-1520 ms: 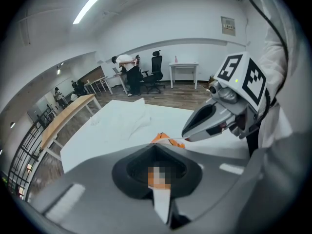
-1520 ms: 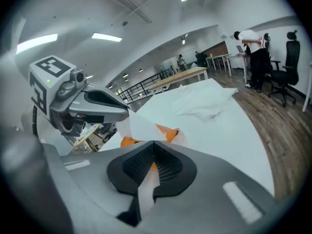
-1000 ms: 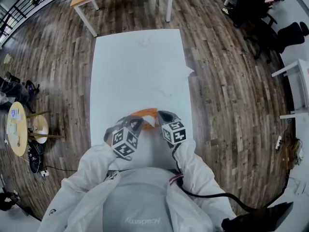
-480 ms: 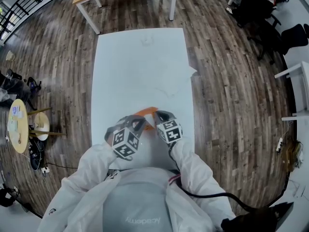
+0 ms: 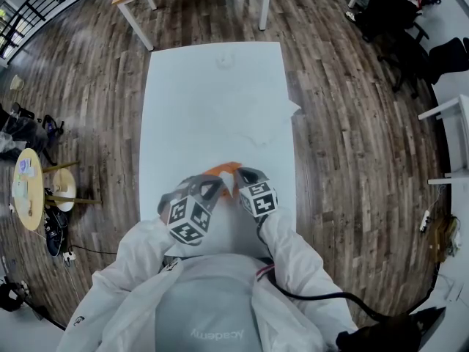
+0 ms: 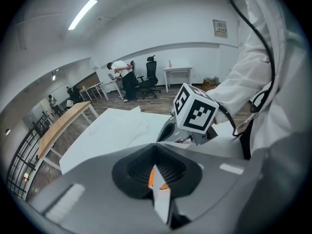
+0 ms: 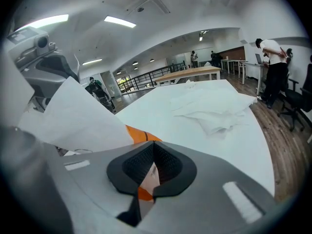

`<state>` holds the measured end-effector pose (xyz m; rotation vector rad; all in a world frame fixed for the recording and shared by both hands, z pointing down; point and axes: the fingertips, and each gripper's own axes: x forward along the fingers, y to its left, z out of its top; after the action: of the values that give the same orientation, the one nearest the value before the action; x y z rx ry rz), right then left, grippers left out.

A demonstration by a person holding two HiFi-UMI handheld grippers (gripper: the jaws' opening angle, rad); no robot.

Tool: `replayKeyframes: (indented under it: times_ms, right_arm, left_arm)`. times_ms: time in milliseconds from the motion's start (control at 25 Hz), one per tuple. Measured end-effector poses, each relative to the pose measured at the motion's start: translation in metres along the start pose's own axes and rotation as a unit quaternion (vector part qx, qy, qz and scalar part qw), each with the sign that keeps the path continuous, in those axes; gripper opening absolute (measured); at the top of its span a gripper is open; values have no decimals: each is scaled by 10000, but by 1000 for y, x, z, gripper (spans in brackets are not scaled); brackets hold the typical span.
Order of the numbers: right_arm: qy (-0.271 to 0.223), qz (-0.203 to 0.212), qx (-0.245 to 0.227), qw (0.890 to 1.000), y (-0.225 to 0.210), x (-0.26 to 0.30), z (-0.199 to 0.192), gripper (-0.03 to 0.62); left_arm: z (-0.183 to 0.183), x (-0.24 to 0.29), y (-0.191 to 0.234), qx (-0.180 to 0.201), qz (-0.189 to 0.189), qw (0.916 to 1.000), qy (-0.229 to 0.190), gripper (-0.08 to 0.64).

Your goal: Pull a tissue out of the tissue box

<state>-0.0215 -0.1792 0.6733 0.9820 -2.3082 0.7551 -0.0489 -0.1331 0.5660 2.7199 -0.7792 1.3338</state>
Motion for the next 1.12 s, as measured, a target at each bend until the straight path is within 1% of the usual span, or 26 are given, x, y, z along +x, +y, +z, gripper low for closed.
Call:
replayKeyframes:
  times_ms: [1120]
  right_arm:
    - [84, -14, 44, 10000, -4, 6, -6, 2]
  left_arm:
    - [14, -21, 9, 68, 133, 9998, -135, 2]
